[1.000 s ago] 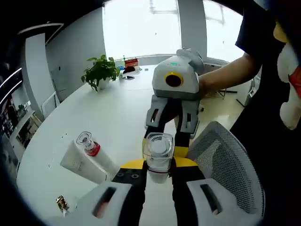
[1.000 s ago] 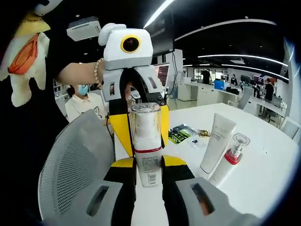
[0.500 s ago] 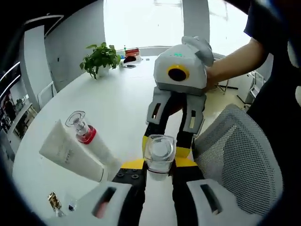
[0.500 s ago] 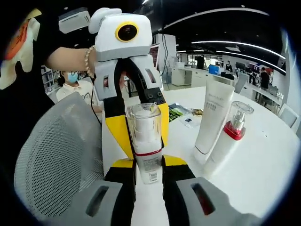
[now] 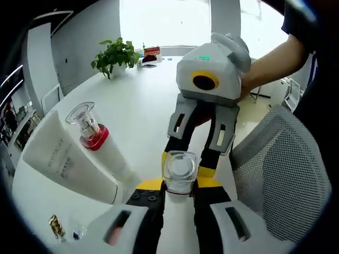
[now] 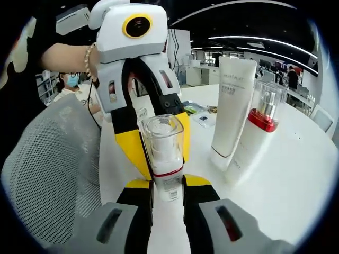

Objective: Arrange the skincare products in the storage area until every visible bottle or jar stands upright without overlapping.

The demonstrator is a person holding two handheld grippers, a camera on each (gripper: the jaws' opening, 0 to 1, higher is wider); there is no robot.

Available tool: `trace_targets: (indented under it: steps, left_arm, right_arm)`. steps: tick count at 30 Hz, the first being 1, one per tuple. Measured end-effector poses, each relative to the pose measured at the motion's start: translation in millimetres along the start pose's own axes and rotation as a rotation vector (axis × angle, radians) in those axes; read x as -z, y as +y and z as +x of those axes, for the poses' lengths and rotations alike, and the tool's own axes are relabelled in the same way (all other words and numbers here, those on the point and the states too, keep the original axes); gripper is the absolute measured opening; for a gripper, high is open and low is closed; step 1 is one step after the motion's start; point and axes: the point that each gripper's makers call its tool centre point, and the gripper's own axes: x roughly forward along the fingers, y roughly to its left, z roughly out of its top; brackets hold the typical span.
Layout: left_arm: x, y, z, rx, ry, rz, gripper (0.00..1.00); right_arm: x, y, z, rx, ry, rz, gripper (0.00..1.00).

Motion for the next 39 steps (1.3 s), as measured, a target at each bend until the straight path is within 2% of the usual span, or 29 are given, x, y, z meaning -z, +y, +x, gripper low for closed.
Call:
trace_targets:
  steps: [7,12,20,28,39]
  left_arm:
    - [3.8,6.2,9,0.008,0.002,0.012,0.25]
    - [0.6,17.8,10,0.003,-0.023,0.005,0.25]
    - [-5.5,31.4,16,0.002,-0.03,0.015,0.26]
    - [-7.9,49.4,23,-0.032,-0.039,0.014,0.25]
    - [-10.8,56.1,26,-0.06,-0.052,-0.009,0.26]
  right_arm:
    - [6.8,-10,6,-0.005,0.019,0.004,0.21]
    - [3.4,-21,5,0.007,0.008,0.016,0.21]
    - [4.6,-40,8,0.01,0.022,-0.006,0.21]
    - [7.5,-55,8,0.009,0.037,-0.024,0.21]
    - [8.4,-64,9,0.007,0.036,-0.026,0.21]
